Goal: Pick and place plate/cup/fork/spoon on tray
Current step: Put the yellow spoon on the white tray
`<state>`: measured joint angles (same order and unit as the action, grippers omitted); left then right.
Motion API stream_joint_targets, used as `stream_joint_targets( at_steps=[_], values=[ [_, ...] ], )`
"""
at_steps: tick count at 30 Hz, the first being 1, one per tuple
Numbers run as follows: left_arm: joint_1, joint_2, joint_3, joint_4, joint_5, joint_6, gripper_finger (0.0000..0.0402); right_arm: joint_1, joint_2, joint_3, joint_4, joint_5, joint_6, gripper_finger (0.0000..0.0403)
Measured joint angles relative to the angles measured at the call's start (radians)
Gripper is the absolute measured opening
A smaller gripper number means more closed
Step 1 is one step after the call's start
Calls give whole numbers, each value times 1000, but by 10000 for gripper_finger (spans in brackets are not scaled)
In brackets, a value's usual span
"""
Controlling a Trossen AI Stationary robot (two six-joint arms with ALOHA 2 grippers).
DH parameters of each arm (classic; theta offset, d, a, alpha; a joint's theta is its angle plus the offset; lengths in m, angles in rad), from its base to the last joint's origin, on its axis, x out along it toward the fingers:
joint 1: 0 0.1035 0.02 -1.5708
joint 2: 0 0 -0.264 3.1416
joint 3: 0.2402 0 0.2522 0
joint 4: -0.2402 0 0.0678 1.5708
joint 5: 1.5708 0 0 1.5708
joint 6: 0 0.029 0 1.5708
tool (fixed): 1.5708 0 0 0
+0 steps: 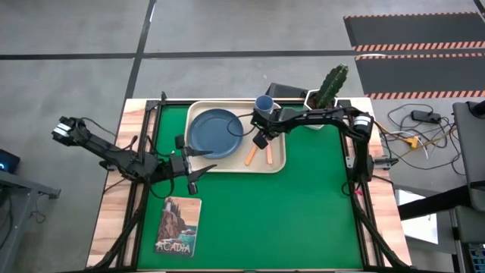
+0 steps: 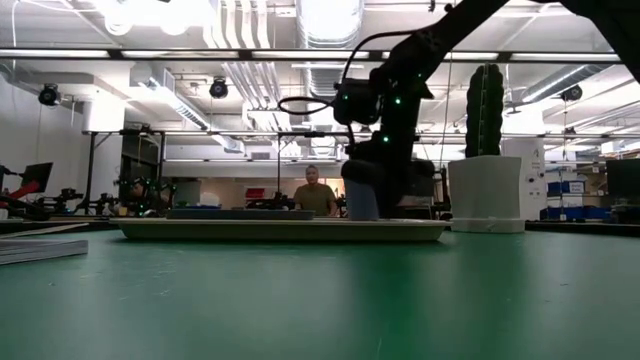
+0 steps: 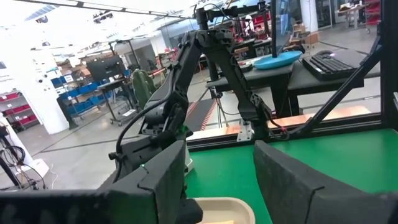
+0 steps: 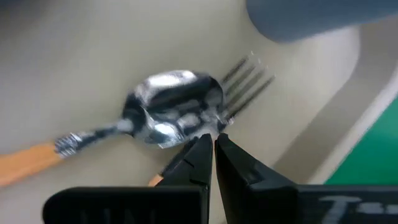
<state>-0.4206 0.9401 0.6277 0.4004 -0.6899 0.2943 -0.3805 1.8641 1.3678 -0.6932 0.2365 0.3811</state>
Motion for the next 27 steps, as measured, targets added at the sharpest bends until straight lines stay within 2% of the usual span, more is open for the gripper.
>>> stream_joint_targets(
  at_steps=[19,27],
  values=[
    [0,1,-1,1,0,1,171,0,2,-64,142,1,0,8],
    [0,1,-1,1,-1,2,171,3,2,-72,283,1,-16,8]
  ],
)
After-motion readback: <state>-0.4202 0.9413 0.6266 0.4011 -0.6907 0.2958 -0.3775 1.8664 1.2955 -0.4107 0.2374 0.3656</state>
